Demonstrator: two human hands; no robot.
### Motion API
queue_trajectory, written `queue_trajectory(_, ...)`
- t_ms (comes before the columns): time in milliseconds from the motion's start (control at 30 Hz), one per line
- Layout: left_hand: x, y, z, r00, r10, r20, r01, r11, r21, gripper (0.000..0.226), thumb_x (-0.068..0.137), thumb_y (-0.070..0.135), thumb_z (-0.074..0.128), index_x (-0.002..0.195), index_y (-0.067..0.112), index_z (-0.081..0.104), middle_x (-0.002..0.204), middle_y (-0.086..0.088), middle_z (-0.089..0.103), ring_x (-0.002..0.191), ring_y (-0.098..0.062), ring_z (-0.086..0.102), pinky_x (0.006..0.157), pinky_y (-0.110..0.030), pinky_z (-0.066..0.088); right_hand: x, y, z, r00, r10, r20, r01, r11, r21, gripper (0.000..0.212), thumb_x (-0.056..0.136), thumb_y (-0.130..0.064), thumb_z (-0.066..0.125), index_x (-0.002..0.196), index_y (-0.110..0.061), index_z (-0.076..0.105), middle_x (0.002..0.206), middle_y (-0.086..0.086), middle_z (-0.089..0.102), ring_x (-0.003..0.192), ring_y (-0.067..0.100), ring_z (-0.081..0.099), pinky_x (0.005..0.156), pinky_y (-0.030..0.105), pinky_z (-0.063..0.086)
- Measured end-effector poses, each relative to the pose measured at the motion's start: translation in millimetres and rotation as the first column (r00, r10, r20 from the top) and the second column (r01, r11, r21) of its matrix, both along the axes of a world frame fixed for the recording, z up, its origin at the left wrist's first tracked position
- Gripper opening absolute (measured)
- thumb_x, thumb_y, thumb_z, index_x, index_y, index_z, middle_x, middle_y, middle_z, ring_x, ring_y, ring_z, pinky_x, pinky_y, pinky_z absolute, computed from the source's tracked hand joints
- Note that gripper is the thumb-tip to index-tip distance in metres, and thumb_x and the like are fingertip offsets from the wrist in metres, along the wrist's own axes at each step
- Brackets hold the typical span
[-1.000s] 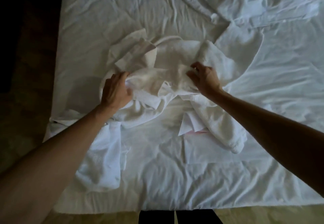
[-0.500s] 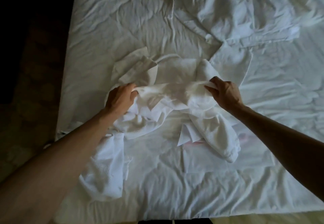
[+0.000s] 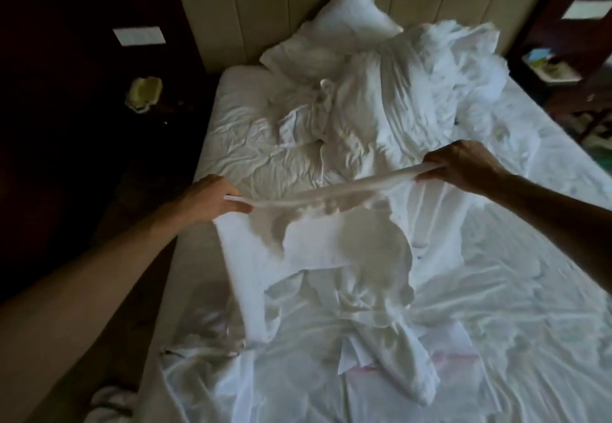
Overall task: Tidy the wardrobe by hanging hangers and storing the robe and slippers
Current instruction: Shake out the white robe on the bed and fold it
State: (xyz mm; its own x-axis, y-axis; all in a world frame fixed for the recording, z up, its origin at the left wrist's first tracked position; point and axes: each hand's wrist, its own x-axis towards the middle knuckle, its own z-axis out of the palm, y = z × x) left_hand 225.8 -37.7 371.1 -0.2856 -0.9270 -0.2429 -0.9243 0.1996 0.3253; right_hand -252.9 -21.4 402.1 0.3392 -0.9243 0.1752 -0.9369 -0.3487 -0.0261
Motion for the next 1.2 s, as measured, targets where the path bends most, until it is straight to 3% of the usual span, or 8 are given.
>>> queue_trajectory(100,10,-8,70,0.999,0.004,-0.036,-0.007,0.996,-0.091,0.058,0.078,0.047,0.082,0.052,0.016,0.041,0.05,0.003,0.037,0.041,-0.005,0.038,0.046,-0.023,0.027,-10,-5,57,0.996,-0.084,-0.01,0.082,0.99,-0.117,0.034,0.08,-0.048,0.072,0.08,-0.014,0.076,0.068,0.01,0.071,0.068,0.035,0.069,0.058,0.037,0.048)
queue_trajectory(333,-9,-10,238,0.976,-0.072,0.206,0.125,0.959,-0.256,0.051,0.084,0.053,0.073,0.059,0.015,0.05,0.063,0.003,0.049,0.054,-0.013,0.046,0.054,-0.032,0.032,-3,-7,212,0.919,-0.394,0.034,0.39,0.89,-0.236,0.024,0.092,-0.034,0.067,0.103,-0.015,0.077,0.1,0.019,0.072,0.092,0.041,0.067,0.074,0.043,0.051)
queue_trajectory(467,-19,-3,312,0.963,0.12,0.243,-0.008,0.909,-0.417,0.036,0.094,0.046,0.064,0.092,0.011,0.058,0.095,-0.008,0.057,0.079,-0.023,0.052,0.065,-0.031,0.038,1,4,287,0.859,-0.506,0.08,0.509,0.824,-0.247,0.035,0.098,-0.034,0.056,0.112,-0.005,0.07,0.116,0.026,0.065,0.106,0.044,0.063,0.084,0.044,0.049)
queue_trajectory(733,-47,38,372,0.881,0.456,-0.126,-0.439,0.69,-0.576,0.028,0.1,0.021,0.054,0.114,-0.001,0.064,0.111,-0.02,0.065,0.099,-0.038,0.065,0.069,-0.037,0.046,8,50,379,0.74,-0.626,0.245,0.669,0.722,-0.176,0.048,0.099,-0.04,0.048,0.123,-0.002,0.064,0.13,0.025,0.06,0.119,0.042,0.057,0.095,0.043,0.046)
queue_trajectory(800,-51,48,377,0.818,0.494,-0.294,-0.573,0.653,-0.495,0.028,0.1,0.021,0.053,0.112,0.0,0.066,0.098,-0.015,0.066,0.088,-0.032,0.067,0.067,-0.037,0.051,6,58,389,0.681,-0.602,0.418,0.673,0.739,-0.032,0.053,0.102,-0.042,0.045,0.12,0.004,0.064,0.121,0.028,0.064,0.106,0.04,0.063,0.089,0.04,0.049)
queue_trajectory(933,-69,61,391,0.589,0.424,-0.687,-0.715,0.671,-0.199,0.032,0.1,0.023,0.046,0.099,-0.001,0.067,0.066,-0.007,0.062,0.054,-0.023,0.065,0.062,-0.038,0.063,7,64,394,0.397,-0.442,0.804,0.461,0.854,0.242,0.055,0.106,-0.037,0.034,0.082,0.003,0.063,0.062,0.015,0.061,0.033,0.013,0.049,0.034,0.017,0.034)
queue_trajectory(1067,-100,77,412,0.285,0.314,-0.906,-0.712,0.702,0.019,0.035,0.1,0.02,0.041,0.081,0.001,0.064,0.062,-0.012,0.065,0.032,-0.012,0.056,0.036,-0.021,0.046,9,82,393,0.24,-0.298,0.924,0.382,0.904,0.193,0.046,0.103,-0.033,0.036,0.074,-0.008,0.061,0.067,0.011,0.059,0.051,0.02,0.048,0.049,0.028,0.033)
queue_trajectory(1200,-117,100,428,0.131,0.182,-0.975,-0.684,0.728,0.044,0.034,0.098,0.014,0.042,0.082,-0.002,0.067,0.045,-0.003,0.064,0.033,-0.01,0.057,0.035,-0.019,0.044,15,108,388,0.076,-0.123,0.99,0.397,0.914,0.083,0.031,0.093,-0.024,0.044,0.072,-0.011,0.064,0.067,0.009,0.062,0.052,0.019,0.051,0.05,0.026,0.034)
